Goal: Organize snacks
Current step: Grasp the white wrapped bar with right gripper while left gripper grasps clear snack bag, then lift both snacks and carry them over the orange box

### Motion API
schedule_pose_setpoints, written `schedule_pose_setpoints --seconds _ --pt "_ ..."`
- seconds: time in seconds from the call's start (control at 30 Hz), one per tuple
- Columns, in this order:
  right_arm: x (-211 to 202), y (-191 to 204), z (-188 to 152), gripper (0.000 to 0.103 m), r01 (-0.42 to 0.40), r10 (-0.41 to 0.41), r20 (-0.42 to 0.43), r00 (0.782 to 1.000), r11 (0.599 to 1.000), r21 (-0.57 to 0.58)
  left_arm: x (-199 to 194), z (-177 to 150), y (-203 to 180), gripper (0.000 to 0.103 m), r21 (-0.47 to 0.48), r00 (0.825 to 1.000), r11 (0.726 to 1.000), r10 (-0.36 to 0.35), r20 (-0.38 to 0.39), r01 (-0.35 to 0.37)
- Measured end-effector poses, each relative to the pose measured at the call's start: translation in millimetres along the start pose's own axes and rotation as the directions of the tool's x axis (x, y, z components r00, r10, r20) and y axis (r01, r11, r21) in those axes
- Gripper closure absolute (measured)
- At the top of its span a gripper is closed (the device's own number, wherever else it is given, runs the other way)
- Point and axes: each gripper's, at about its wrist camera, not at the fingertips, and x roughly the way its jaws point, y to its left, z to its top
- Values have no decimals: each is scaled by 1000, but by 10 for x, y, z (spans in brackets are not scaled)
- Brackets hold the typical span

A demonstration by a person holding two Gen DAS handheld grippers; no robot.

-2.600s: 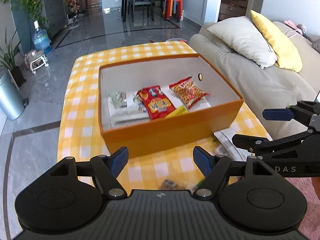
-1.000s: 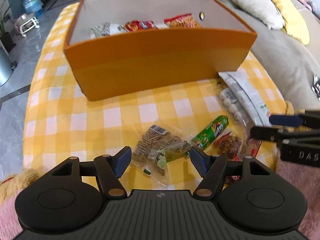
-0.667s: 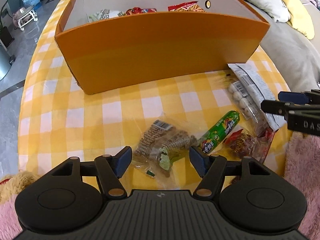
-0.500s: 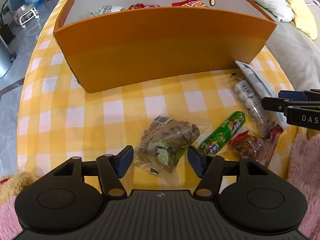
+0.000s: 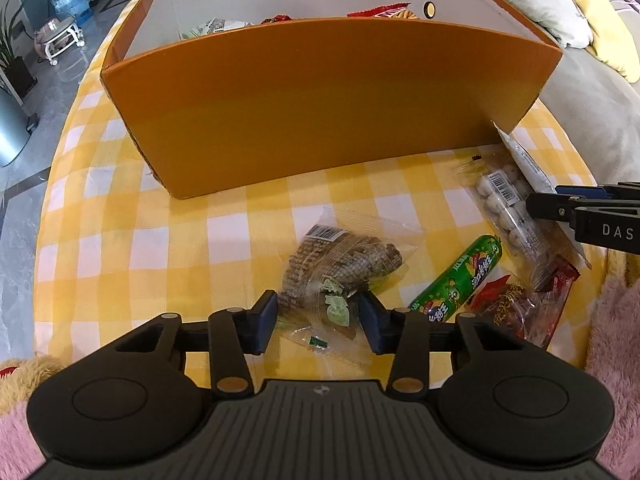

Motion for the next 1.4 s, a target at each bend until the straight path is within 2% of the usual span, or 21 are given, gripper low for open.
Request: schedule_pose_setpoints --seconds 0.23,0.37,0.63,1.03,1.4 --pt "-62 97 -13 84 49 -47 31 998 996 -73 -44 -12 40 58 -28 1000 1000 -7 2 7" --pt "-117 138 -10 89 61 -56 51 997 993 -103 -130 -23 53 59 -35 1000 999 -10 22 11" --pt "-343 275 7 91 76 -58 111 992 983 -166 -420 -32 136 59 -90 997 995 -41 72 47" --pt "-764 511 -38 92 23 15 167 986 974 -224 -867 5 165 59 -154 984 982 -86 158 110" --pt "-1218 695 110 93 -29 99 251 963 964 -266 -1322 235 185 59 -123 959 986 -70 275 108"
